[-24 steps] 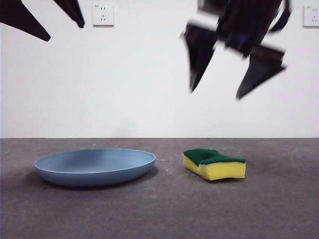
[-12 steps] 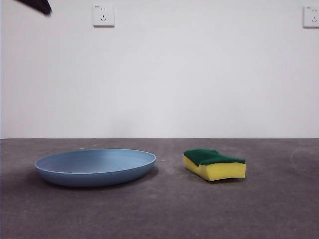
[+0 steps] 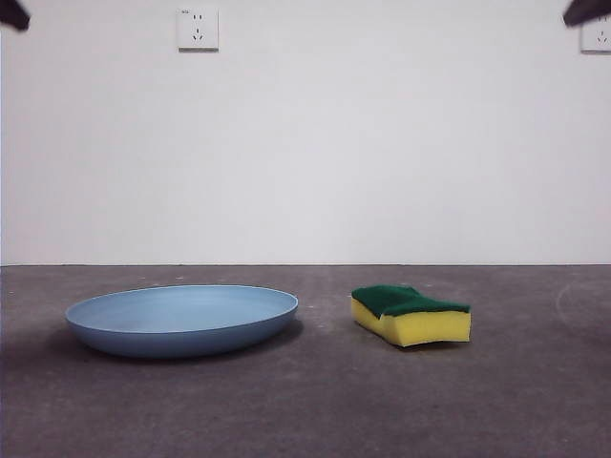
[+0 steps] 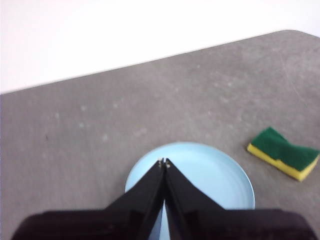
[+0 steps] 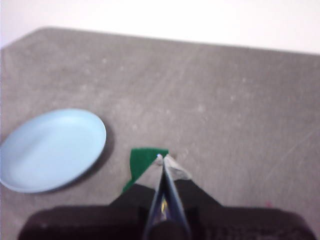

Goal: Pick up the plate,pick up the cloth,clean the plate with the cloth

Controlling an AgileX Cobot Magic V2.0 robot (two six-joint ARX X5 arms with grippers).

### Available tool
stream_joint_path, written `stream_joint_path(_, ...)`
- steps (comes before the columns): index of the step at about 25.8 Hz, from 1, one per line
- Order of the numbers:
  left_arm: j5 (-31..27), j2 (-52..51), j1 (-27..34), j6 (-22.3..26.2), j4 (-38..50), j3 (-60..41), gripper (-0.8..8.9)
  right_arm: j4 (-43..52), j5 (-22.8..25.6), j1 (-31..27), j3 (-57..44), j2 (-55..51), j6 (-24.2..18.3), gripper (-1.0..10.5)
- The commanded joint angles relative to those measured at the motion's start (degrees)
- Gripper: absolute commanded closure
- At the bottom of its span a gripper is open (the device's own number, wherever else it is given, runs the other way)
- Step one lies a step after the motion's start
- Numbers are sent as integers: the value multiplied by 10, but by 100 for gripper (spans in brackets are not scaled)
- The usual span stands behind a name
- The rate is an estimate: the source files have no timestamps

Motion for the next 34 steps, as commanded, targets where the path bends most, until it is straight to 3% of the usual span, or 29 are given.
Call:
stream_joint_path(1, 2, -9, -2, -33, -9, -1, 817, -7, 2, 1, -4, 2, 19, 951)
stream_joint_path(9, 0, 4, -2, -35, -85, 0, 815, -40, 2, 1, -4, 2, 27, 945)
stream_joint_path(17, 0, 20, -2, -35, -96, 0, 815, -40, 2, 1, -4, 1, 27, 945)
stream_joint_path(20, -50, 19, 1, 53, -91, 0, 816, -40, 2, 1, -4, 1, 27, 946)
stream_joint_path(21, -74, 14, 6, 61, -93, 0, 816, -40, 2, 1, -4, 1, 27, 945)
stream_joint_path(26, -86, -21, 46, 58, -107, 0, 816, -40, 2, 1, -4, 1, 27, 945)
stream_joint_path(28, -77, -42, 70, 28, -105, -1, 816, -40, 2, 1, -4, 1, 27, 945)
stream_joint_path(34, -49, -114, 151, 8, -10, -52, 816, -40, 2, 1, -4, 1, 27, 945)
